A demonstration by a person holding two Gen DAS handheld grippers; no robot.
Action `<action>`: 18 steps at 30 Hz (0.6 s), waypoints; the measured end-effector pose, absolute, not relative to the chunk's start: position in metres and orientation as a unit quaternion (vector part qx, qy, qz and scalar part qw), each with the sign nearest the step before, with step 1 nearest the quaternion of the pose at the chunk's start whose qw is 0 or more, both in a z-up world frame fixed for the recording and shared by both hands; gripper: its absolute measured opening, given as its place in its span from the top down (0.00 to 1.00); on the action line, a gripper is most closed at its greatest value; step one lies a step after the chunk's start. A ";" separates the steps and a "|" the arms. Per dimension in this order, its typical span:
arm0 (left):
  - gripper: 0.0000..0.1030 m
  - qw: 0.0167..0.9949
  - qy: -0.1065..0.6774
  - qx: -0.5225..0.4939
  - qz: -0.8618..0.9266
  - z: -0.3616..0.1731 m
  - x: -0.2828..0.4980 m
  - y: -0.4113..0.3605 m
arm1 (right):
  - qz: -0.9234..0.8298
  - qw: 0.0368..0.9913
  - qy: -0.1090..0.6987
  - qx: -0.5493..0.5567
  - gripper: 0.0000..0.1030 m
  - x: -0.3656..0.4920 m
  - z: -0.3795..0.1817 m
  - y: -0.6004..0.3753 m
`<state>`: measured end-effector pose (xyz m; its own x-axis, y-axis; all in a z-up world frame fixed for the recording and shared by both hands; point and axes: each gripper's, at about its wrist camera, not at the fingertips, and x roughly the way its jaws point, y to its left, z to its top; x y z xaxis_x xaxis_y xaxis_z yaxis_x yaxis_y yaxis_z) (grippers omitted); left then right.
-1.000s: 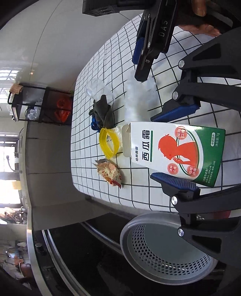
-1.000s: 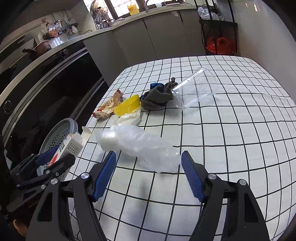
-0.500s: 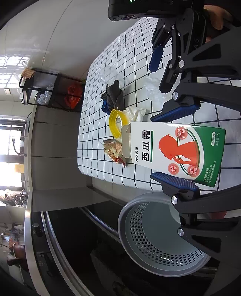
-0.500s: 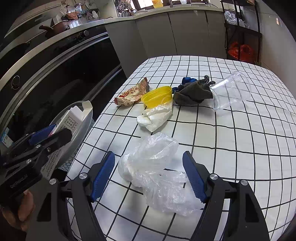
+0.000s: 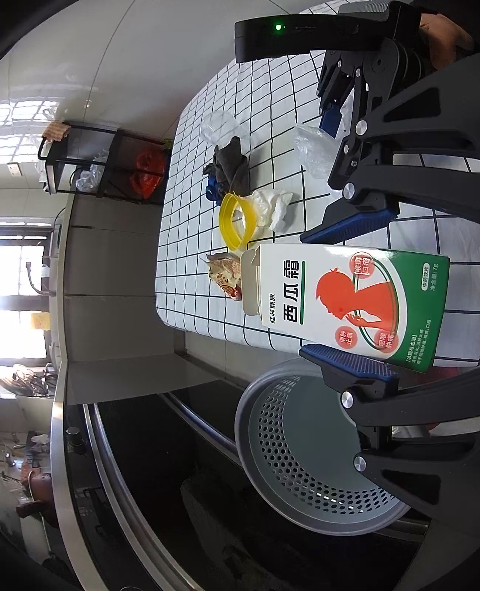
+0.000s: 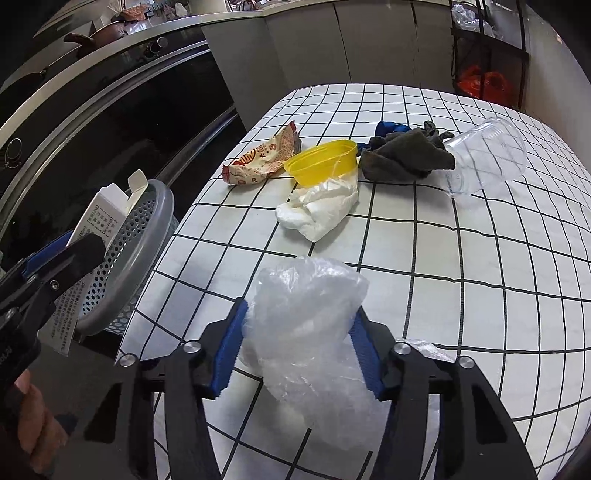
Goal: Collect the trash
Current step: 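Grasp the clear plastic bag with the right gripper while the left gripper holds the box, then carry box and bag over the grey basket and open both grippers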
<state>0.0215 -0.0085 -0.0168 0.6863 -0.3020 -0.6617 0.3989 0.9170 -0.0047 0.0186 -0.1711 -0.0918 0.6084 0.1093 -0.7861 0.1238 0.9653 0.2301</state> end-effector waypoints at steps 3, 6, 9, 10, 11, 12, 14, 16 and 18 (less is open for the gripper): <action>0.48 0.918 0.346 0.069 -0.184 -0.015 0.022 -0.004 | 0.001 0.890 0.439 0.126 0.73 0.016 -0.088 -0.167; 0.48 0.921 0.343 0.067 -0.173 -0.013 0.022 0.004 | 0.002 0.893 0.432 0.126 0.75 0.013 -0.082 -0.167; 0.48 0.926 0.338 0.064 -0.157 -0.009 0.023 0.020 | 0.006 0.897 0.421 0.132 0.75 0.010 -0.075 -0.167; 0.48 0.928 0.336 0.062 -0.151 -0.008 0.023 0.026 | 0.008 0.899 0.417 0.133 0.75 0.008 -0.072 -0.167; 0.48 0.929 0.335 0.062 -0.144 -0.007 0.024 0.032 | 0.011 0.901 0.413 0.134 0.75 0.007 -0.069 -0.165; 0.48 0.930 0.335 0.061 -0.137 -0.007 0.025 0.039 | 0.014 0.902 0.409 0.135 0.75 0.006 -0.066 -0.163; 0.48 0.932 0.337 0.060 -0.121 -0.008 0.026 0.053 | 0.022 0.905 0.403 0.135 0.75 0.007 -0.061 -0.156; 0.48 0.933 0.339 0.056 -0.102 -0.009 0.029 0.069 | 0.033 0.908 0.397 0.132 0.75 0.007 -0.055 -0.146; 0.48 0.935 0.342 0.049 -0.087 -0.010 0.031 0.084 | 0.046 0.910 0.393 0.126 0.75 0.010 -0.051 -0.135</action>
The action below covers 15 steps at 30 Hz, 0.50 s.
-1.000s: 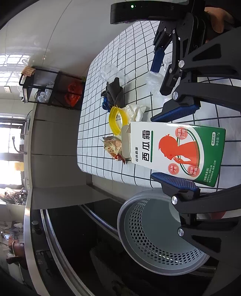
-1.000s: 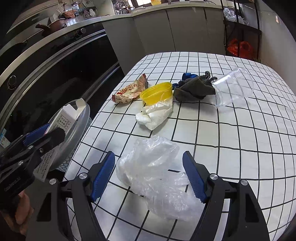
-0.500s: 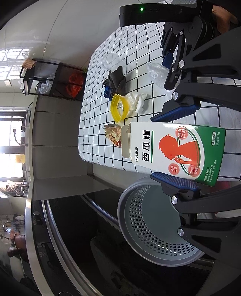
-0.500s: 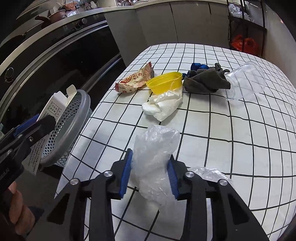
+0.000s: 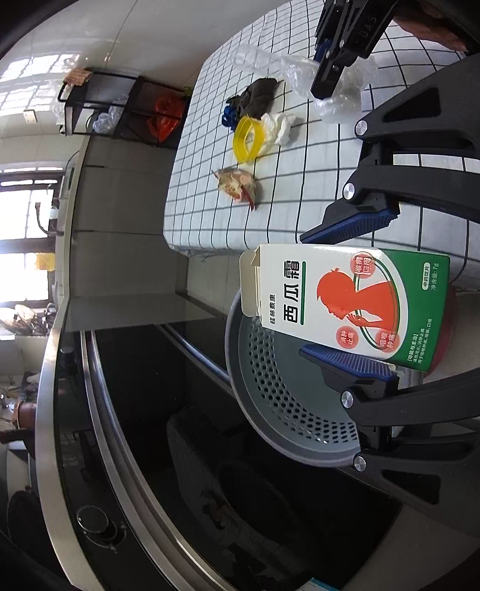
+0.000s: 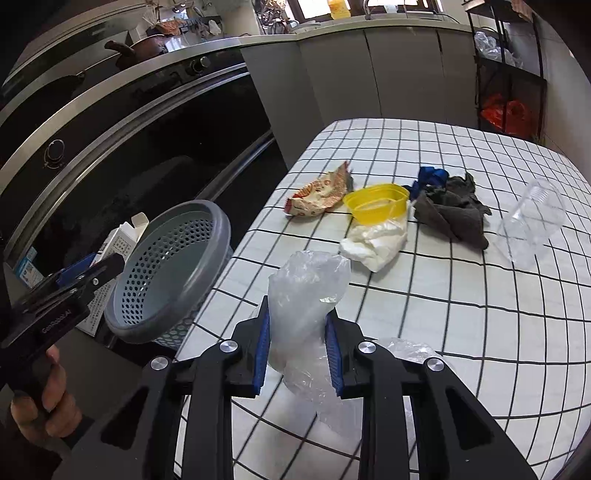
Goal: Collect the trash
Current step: 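Carry box and bag over the grey basket and open both grippers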
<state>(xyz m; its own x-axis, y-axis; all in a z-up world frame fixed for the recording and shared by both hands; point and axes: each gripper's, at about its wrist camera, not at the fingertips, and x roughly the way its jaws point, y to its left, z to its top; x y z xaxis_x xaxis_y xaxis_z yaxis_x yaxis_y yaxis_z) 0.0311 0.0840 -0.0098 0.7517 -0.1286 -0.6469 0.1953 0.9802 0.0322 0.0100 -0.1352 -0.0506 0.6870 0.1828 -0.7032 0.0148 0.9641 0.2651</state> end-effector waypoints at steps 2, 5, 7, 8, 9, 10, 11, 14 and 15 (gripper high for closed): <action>0.48 0.935 0.345 0.041 -0.069 -0.011 0.035 0.101 | 0.061 0.910 0.391 0.119 0.75 0.015 -0.046 -0.121; 0.48 0.934 0.352 0.031 -0.049 -0.014 0.041 0.122 | 0.084 0.909 0.395 0.107 0.75 0.028 -0.043 -0.098; 0.48 0.933 0.356 0.029 -0.038 -0.016 0.044 0.134 | 0.098 0.907 0.397 0.100 0.75 0.038 -0.040 -0.082; 0.48 0.933 0.358 0.028 -0.033 -0.018 0.046 0.140 | 0.105 0.907 0.396 0.097 0.75 0.043 -0.039 -0.074; 0.48 0.932 0.361 0.027 -0.027 -0.020 0.048 0.145 | 0.112 0.907 0.395 0.095 0.75 0.048 -0.038 -0.067; 0.48 0.931 0.364 0.026 -0.026 -0.021 0.051 0.149 | 0.119 0.906 0.395 0.093 0.75 0.054 -0.037 -0.059; 0.48 0.929 0.368 0.023 -0.023 -0.024 0.054 0.154 | 0.126 0.905 0.395 0.091 0.75 0.059 -0.037 -0.051; 0.48 0.924 0.381 0.007 -0.019 -0.028 0.062 0.168 | 0.143 0.901 0.399 0.087 0.75 0.077 -0.036 -0.030; 0.48 0.923 0.383 0.001 -0.018 -0.029 0.065 0.173 | 0.147 0.900 0.401 0.087 0.75 0.083 -0.035 -0.024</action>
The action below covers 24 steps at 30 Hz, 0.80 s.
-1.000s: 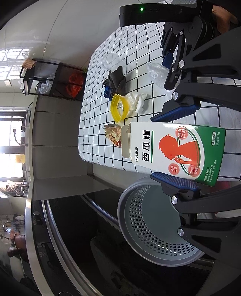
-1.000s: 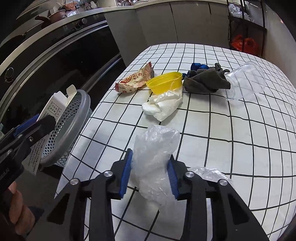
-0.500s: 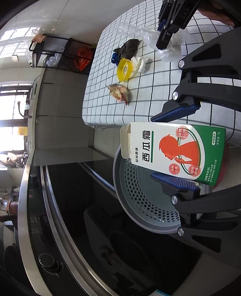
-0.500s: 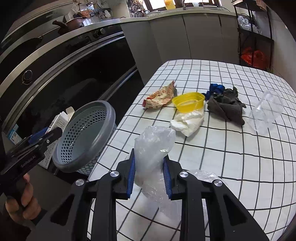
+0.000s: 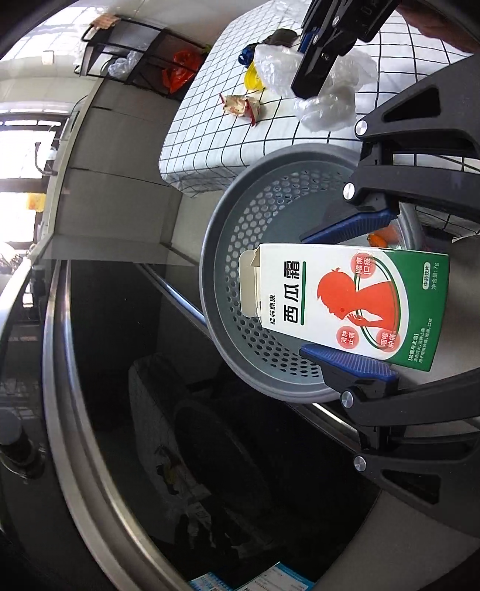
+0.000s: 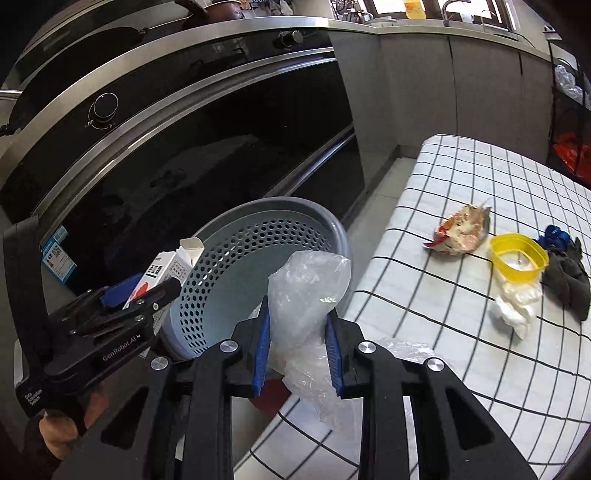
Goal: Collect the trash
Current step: 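Carry box and bag over the grey basket and open both grippers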
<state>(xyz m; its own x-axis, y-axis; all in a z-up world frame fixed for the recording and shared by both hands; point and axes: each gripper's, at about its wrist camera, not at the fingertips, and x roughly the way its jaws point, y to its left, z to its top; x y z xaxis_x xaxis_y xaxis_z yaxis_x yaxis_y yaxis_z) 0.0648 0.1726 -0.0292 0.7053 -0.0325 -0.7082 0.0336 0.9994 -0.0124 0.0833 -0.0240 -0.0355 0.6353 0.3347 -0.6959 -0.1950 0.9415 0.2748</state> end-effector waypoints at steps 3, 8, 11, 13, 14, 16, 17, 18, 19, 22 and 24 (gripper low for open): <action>0.48 0.922 0.387 -0.010 -0.009 -0.031 0.072 0.182 | 0.155 0.899 0.402 0.080 0.75 0.099 -0.035 -0.009; 0.48 0.917 0.398 -0.022 -0.006 -0.035 0.082 0.189 | 0.163 0.893 0.414 0.068 0.75 0.123 -0.040 0.009; 0.48 0.914 0.406 -0.021 -0.003 -0.039 0.088 0.189 | 0.163 0.892 0.419 0.056 0.75 0.131 -0.044 0.016; 0.48 0.912 0.409 -0.022 -0.001 -0.041 0.091 0.189 | 0.162 0.890 0.422 0.050 0.75 0.137 -0.047 0.021; 0.48 0.911 0.411 -0.023 0.000 -0.042 0.092 0.189 | 0.162 0.890 0.424 0.048 0.75 0.140 -0.049 0.023; 0.48 0.909 0.415 -0.025 0.002 -0.044 0.094 0.191 | 0.162 0.888 0.427 0.045 0.75 0.144 -0.052 0.027; 0.48 0.908 0.418 -0.027 0.002 -0.045 0.094 0.191 | 0.161 0.888 0.429 0.045 0.75 0.146 -0.054 0.027; 0.48 0.907 0.421 -0.029 0.001 -0.047 0.096 0.192 | 0.161 0.887 0.430 0.046 0.75 0.149 -0.055 0.027; 0.48 0.905 0.423 -0.031 0.000 -0.048 0.098 0.193 | 0.161 0.886 0.432 0.047 0.75 0.147 -0.055 0.027; 0.48 0.902 0.431 -0.033 -0.001 -0.052 0.101 0.193 | 0.160 0.885 0.435 0.046 0.75 0.146 -0.053 0.031; 0.48 0.900 0.434 -0.033 0.000 -0.054 0.102 0.193 | 0.159 0.885 0.435 0.044 0.75 0.147 -0.053 0.032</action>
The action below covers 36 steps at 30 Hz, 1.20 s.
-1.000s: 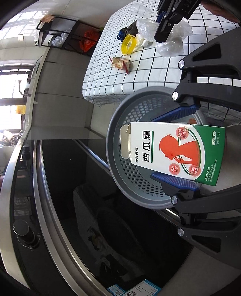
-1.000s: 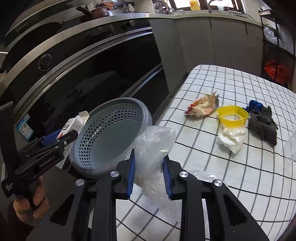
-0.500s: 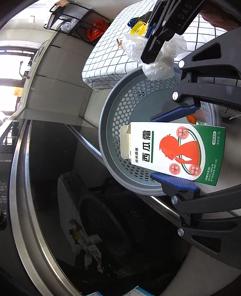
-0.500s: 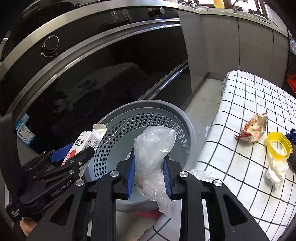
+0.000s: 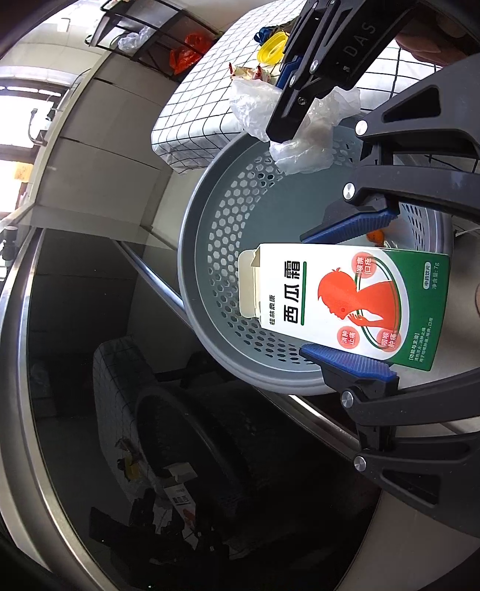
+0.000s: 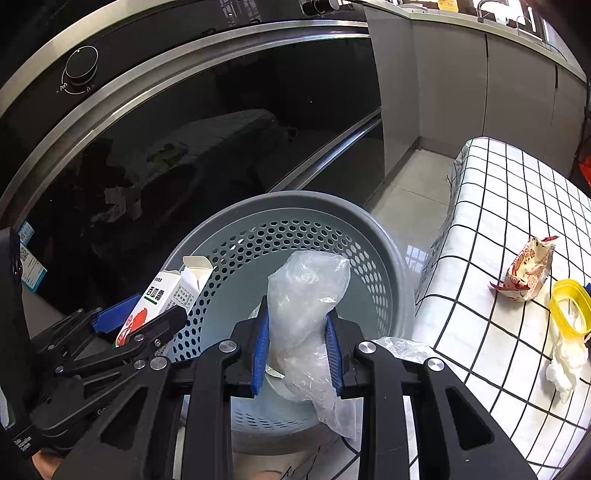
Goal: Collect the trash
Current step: 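Carry box and bag over the grey basket and open both grippers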
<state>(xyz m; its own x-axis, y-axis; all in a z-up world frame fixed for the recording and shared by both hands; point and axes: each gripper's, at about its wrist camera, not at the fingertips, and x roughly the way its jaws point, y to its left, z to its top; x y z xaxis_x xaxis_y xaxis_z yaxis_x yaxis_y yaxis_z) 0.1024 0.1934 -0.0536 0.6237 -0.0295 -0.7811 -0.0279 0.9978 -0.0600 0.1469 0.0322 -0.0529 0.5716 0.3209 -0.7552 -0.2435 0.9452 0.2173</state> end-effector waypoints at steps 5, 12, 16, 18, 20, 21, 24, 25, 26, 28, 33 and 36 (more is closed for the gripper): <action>0.47 0.899 0.435 -0.040 0.000 -0.054 0.104 0.195 | 0.157 0.888 0.431 0.042 0.68 0.146 -0.050 0.032; 0.32 0.901 0.432 -0.038 -0.002 -0.053 0.102 0.194 | 0.152 0.896 0.413 0.061 0.42 0.144 -0.042 0.020; 0.28 0.898 0.437 -0.043 -0.002 -0.054 0.103 0.196 | 0.148 0.896 0.415 0.061 0.42 0.145 -0.042 0.016; 0.27 0.898 0.438 -0.042 -0.001 -0.054 0.103 0.195 | 0.147 0.896 0.415 0.062 0.42 0.145 -0.043 0.016; 0.27 0.898 0.438 -0.042 -0.001 -0.054 0.103 0.195 | 0.147 0.895 0.416 0.063 0.42 0.145 -0.043 0.014; 0.27 0.897 0.439 -0.042 -0.001 -0.054 0.103 0.195 | 0.147 0.895 0.416 0.063 0.42 0.144 -0.043 0.014; 0.27 0.897 0.439 -0.044 -0.001 -0.054 0.103 0.195 | 0.146 0.896 0.415 0.062 0.42 0.143 -0.042 0.013; 0.27 0.898 0.438 -0.044 -0.001 -0.053 0.102 0.195 | 0.146 0.896 0.414 0.063 0.42 0.143 -0.041 0.013; 0.27 0.898 0.438 -0.044 -0.001 -0.053 0.102 0.195 | 0.145 0.897 0.413 0.064 0.42 0.142 -0.041 0.012; 0.27 0.899 0.437 -0.043 -0.002 -0.053 0.102 0.194 | 0.145 0.897 0.412 0.065 0.42 0.141 -0.041 0.010; 0.27 0.899 0.435 -0.040 -0.003 -0.051 0.101 0.190 | 0.139 0.898 0.413 0.065 0.42 0.136 -0.042 0.006; 0.27 0.901 0.433 -0.038 -0.004 -0.050 0.100 0.187 | 0.135 0.898 0.413 0.067 0.42 0.132 -0.043 0.002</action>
